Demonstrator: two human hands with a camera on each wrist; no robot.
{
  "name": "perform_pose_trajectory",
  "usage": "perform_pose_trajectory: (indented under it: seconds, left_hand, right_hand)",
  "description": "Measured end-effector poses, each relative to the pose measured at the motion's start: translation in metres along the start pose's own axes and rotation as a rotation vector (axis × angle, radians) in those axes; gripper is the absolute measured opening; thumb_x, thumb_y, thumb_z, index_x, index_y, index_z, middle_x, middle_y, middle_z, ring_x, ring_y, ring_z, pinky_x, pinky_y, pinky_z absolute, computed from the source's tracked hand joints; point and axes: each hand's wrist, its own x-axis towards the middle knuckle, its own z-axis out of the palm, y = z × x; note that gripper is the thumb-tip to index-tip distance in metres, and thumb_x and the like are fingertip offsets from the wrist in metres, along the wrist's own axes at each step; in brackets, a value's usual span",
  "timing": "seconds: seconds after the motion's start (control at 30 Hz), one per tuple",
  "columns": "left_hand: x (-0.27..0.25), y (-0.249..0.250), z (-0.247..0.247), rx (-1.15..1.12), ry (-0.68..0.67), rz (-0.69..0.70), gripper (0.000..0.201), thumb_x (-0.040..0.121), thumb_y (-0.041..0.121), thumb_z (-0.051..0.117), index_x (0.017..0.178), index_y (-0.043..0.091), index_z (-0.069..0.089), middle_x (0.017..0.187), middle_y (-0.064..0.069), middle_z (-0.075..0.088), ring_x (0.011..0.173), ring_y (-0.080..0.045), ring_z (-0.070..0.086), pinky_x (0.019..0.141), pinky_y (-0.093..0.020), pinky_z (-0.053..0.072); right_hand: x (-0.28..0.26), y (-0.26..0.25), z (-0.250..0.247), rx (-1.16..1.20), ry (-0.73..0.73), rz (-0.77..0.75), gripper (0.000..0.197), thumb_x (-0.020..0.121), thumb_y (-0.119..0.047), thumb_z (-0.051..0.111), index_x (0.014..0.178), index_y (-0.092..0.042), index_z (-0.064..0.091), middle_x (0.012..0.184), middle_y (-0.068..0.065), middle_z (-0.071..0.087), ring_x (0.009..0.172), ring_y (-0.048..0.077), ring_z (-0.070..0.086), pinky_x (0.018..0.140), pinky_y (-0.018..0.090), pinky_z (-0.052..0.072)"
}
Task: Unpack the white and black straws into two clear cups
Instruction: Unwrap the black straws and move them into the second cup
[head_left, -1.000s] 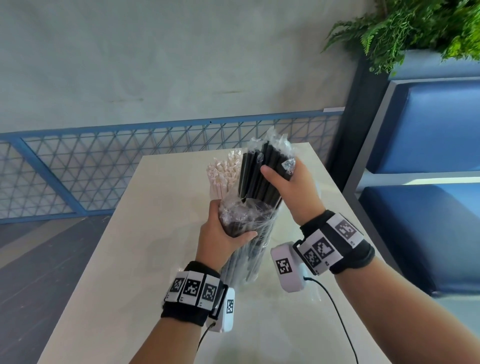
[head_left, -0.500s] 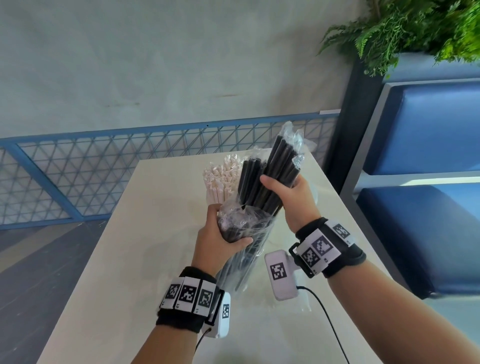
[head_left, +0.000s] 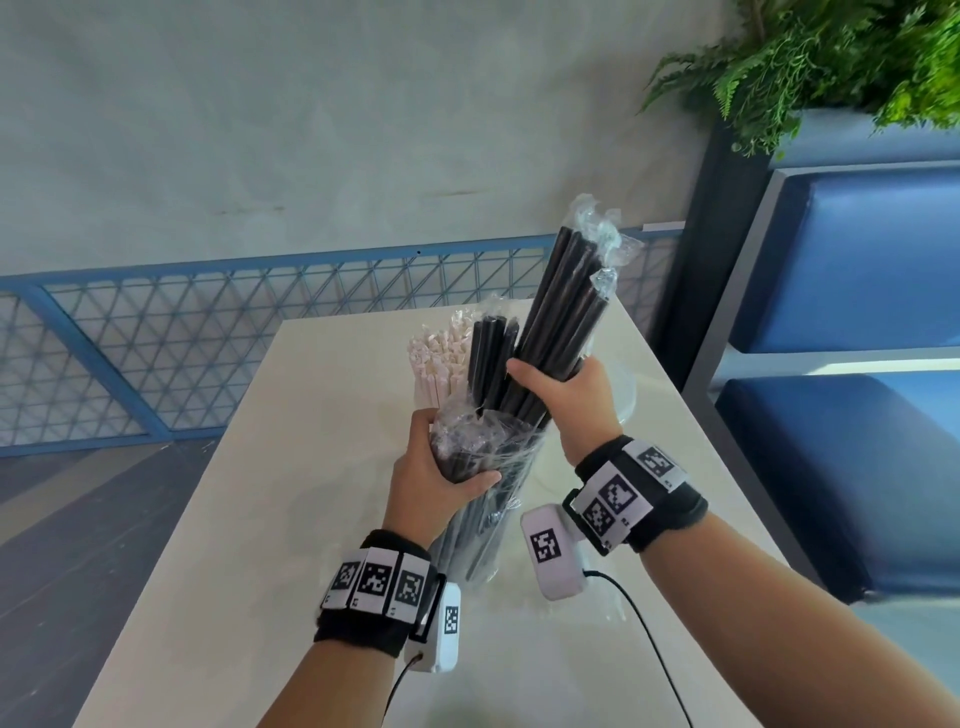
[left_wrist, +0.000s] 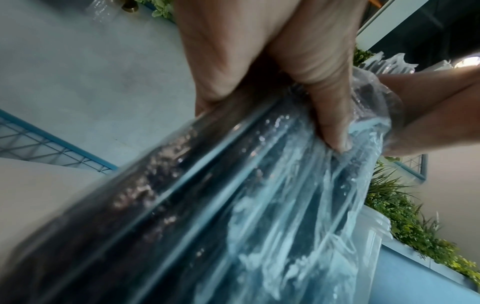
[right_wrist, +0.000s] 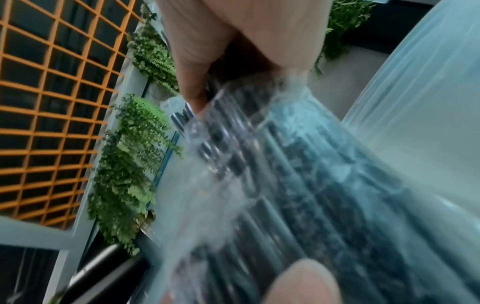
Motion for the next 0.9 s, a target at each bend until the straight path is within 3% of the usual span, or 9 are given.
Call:
perform_pose_trajectory:
  seconds: [0.07,0.17,0.23,0.43,0.53,0.63,0.77,0.9]
  left_hand:
    - [0.001,-0.001,-0.001,0.009,0.007,-0.004,0.067,0.061,0.020,0.086,0.110,0.027,0.040,0.094,0.009,0.065,0.084,-0.003,0.063,0.066,-0.001,0.044]
    - [0.002,-0.003,-0.002,0.026,0.022,0.002,0.066,0.061,0.019,0.085,0.108,0.027,0.039,0.091,0.017,0.062,0.082,0.008,0.058,0.065,0.003,0.041]
    - [0.002,-0.005,-0.002,0.024,0.027,0.003,0.065,0.062,0.019,0.085,0.108,0.026,0.040,0.090,0.019,0.061,0.083,0.011,0.056,0.065,0.004,0.040]
    - [0.004,-0.011,0.001,0.022,0.057,0.017,0.064,0.063,0.018,0.084,0.112,0.019,0.043,0.092,0.013,0.063,0.084,0.008,0.058,0.068,0.003,0.041]
    - [0.005,-0.013,0.002,0.025,0.068,0.017,0.065,0.064,0.019,0.084,0.115,0.016,0.044,0.095,0.008,0.064,0.083,0.001,0.060,0.069,0.001,0.042]
    - [0.006,-0.015,0.001,0.027,0.081,0.018,0.063,0.066,0.018,0.083,0.116,0.016,0.044,0.094,0.009,0.064,0.083,0.003,0.060,0.067,0.003,0.041]
    - [0.006,-0.015,0.001,0.030,0.090,0.022,0.062,0.067,0.015,0.082,0.116,0.014,0.044,0.093,0.011,0.063,0.083,0.008,0.058,0.067,0.003,0.040]
    - [0.007,-0.014,0.003,0.034,0.082,0.025,0.060,0.067,0.013,0.081,0.115,0.014,0.045,0.091,0.013,0.062,0.082,0.010,0.057,0.066,0.002,0.041]
  right_hand:
    - [0.004,-0.011,-0.001,0.047,0.062,-0.020,0.029,0.076,-0.014,0.074,0.100,-0.001,0.064,0.085,0.001,0.069,0.071,0.000,0.067,0.069,0.016,0.056]
    - [0.015,-0.031,-0.005,0.164,0.078,-0.044,0.012,0.079,-0.006,0.068,0.088,-0.006,0.061,0.084,0.007,0.065,0.076,0.016,0.065,0.068,0.025,0.055]
    - [0.024,-0.043,-0.009,0.167,0.079,-0.054,0.009,0.080,-0.004,0.065,0.086,-0.005,0.059,0.083,0.009,0.062,0.074,0.019,0.061,0.063,0.023,0.055]
    - [0.040,-0.055,-0.020,0.221,0.112,-0.068,0.025,0.079,-0.003,0.064,0.100,0.008,0.058,0.074,0.003,0.059,0.069,0.017,0.060,0.067,0.030,0.054]
    - [0.042,-0.061,-0.030,0.309,0.145,-0.073,0.020,0.078,-0.004,0.063,0.096,0.002,0.055,0.076,0.006,0.059,0.070,0.020,0.059,0.066,0.032,0.054]
    - [0.049,-0.071,-0.042,0.421,0.219,-0.096,0.026,0.072,-0.003,0.062,0.095,-0.003,0.051,0.078,0.009,0.055,0.067,0.021,0.057,0.060,0.029,0.052]
    - [0.059,-0.085,-0.054,0.472,0.317,-0.154,0.028,0.060,-0.008,0.063,0.083,-0.008,0.048,0.076,0.010,0.053,0.071,0.026,0.053,0.067,0.035,0.049]
    - [0.065,-0.087,-0.058,0.419,0.417,-0.191,0.028,0.057,-0.011,0.060,0.082,-0.012,0.050,0.083,0.014,0.054,0.075,0.027,0.054,0.070,0.037,0.051]
